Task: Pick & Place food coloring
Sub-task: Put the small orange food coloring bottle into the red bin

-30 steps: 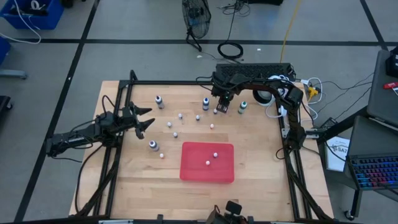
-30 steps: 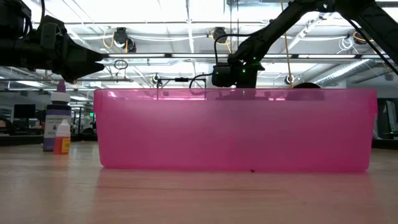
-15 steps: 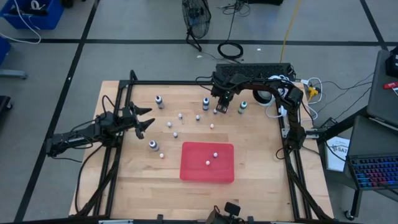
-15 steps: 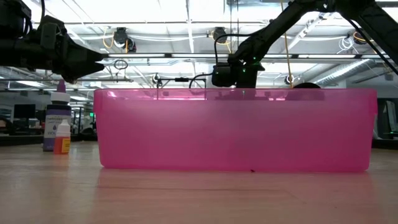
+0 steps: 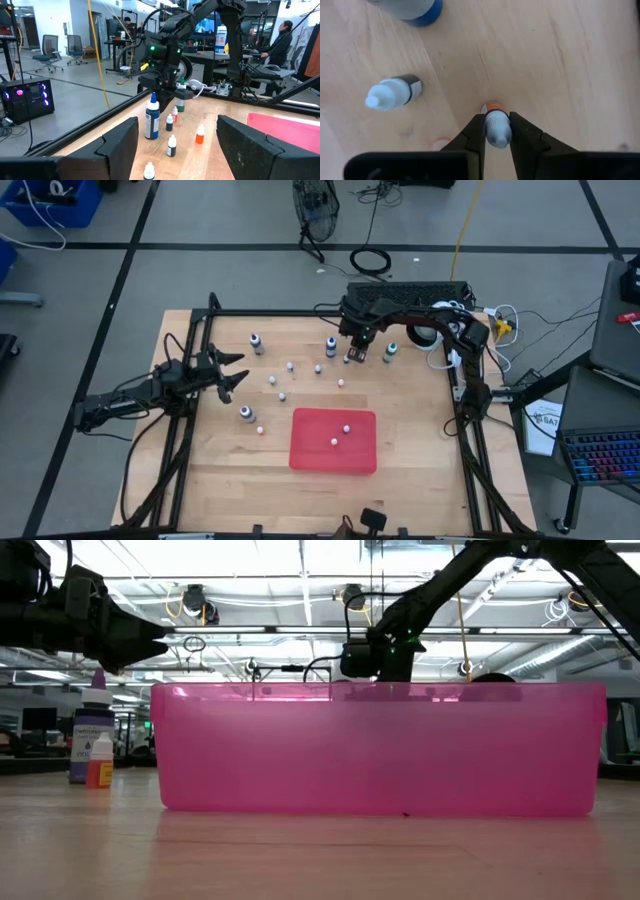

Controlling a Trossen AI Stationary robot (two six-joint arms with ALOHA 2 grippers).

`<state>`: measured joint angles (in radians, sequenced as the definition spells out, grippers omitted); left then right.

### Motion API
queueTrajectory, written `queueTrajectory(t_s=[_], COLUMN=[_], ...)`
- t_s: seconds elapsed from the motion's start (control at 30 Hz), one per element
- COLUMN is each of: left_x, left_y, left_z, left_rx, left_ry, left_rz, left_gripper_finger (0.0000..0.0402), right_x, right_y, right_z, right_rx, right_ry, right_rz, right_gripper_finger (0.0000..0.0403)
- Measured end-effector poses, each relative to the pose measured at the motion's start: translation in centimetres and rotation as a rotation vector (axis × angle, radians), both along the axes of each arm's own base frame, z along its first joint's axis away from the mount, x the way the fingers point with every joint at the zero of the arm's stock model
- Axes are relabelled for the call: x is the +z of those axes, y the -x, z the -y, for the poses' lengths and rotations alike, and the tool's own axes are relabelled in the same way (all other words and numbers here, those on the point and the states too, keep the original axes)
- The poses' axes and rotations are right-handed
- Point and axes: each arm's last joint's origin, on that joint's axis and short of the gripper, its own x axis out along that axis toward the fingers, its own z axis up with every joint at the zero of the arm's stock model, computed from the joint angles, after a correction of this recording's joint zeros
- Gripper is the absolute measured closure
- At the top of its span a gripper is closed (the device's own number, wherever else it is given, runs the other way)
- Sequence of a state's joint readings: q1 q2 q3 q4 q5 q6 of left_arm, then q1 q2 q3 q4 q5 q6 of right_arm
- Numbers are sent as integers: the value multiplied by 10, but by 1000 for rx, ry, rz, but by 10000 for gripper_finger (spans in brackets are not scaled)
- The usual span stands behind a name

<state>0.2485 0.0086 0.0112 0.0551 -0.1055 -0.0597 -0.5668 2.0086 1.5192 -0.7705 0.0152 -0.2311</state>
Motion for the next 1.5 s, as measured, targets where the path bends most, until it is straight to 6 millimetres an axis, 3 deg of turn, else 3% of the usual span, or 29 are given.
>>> queueTrajectory(t_s=[0.1, 0.23, 0.37, 0.53, 0.73, 0.93, 1.27, 1.5], left_x=[0, 0, 0, 0, 0, 0, 0, 0], left_y=[0, 0, 0, 0, 0, 0, 0, 0], left_z=[0, 0, 0, 0, 0, 0, 0, 0], left_rx=[0, 0, 0, 0, 0, 0, 0, 0], left_ry=[0, 0, 0, 0, 0, 0, 0, 0], left_rz=[0, 0, 0, 0, 1, 0, 0, 0], left_gripper_finger=[133, 133, 133, 133, 133, 133, 133, 133], right_x=[22, 64, 100, 114, 100, 78, 31, 7], right_y=[0, 0, -3, -11, -13, -13, -28, -40], right_z=[-14, -47, -105, -189, -275, -326, -367, -371], right_rx=[22, 60, 146, 311, 460, 458, 422, 426], right_ry=[60, 130, 141, 166, 142, 79, -75, -71], right_rz=[4, 68, 165, 216, 193, 185, 116, 58], right_gripper_finger=[353, 353, 353, 353, 353, 353, 353, 353])
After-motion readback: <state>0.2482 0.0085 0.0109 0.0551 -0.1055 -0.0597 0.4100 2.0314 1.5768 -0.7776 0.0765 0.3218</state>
